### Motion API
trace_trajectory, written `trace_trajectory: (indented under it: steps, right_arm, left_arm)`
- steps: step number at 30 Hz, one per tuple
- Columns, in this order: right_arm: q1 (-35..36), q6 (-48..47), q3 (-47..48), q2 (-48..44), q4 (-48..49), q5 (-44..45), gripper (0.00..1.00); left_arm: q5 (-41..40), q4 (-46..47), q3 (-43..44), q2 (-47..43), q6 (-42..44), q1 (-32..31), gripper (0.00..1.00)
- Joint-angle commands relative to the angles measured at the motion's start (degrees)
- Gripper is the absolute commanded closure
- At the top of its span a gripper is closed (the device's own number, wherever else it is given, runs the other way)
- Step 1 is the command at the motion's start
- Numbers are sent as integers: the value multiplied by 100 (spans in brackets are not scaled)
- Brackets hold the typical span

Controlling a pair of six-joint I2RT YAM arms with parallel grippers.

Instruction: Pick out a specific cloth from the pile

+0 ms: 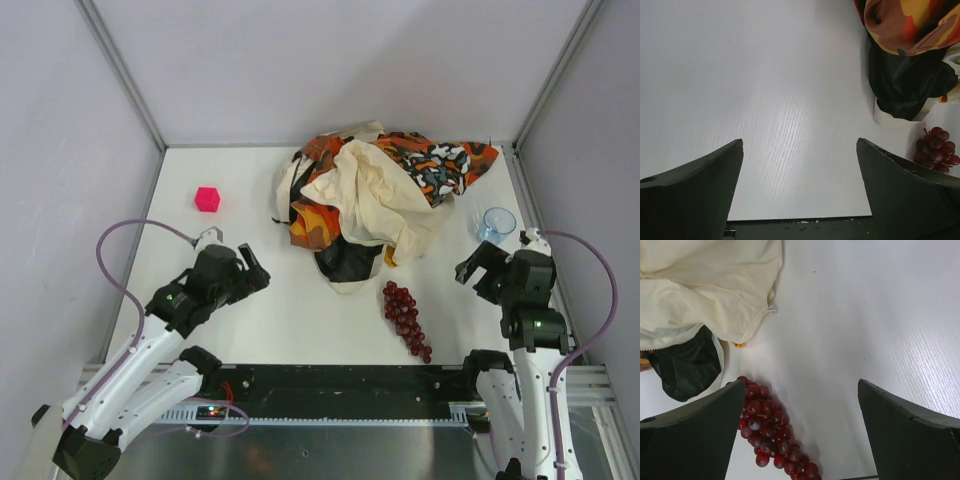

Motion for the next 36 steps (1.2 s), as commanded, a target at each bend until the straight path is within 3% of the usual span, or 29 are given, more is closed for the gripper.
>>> trace_trajectory:
  steps: [1,10,14,17,19,22,27,32,36]
  right_arm:
    - [38,-95,-18,-100,288,-98,1]
    - [349,-464,-36,-290,761,-386,1]
    - [1503,-624,-38,113,1332,301,1]
    - [3124,-1337,15,896,2126,1491,1]
    - [4063,-2401,88,1631,2788,2314,1]
    - [4865,-3960,365,2859,3821,2472,1]
    - [5104,-5445,1794,5074,3519,1363,1]
    - [5224,-6380,2577,6626,3324,1436,1]
    - [4976,-6549,3003,7458,3166,1432,1]
  left_arm:
    - [-198,-106,204,-7,-137,40,0]
    - [-189,-95,168,97,-197,40,0]
    - [-167,-66,191,404,-200,40,0]
    - [-88,-23,204,623,-150,35,0]
    - [-77,40,148,719,-143,32,0]
    - [-74,117,109,830,-118,31,0]
    - [-30,135,46,812,-65,33,0]
    - [-52,136,-90,640,-98,34,0]
    - [-32,133,-87,582,-82,31,0]
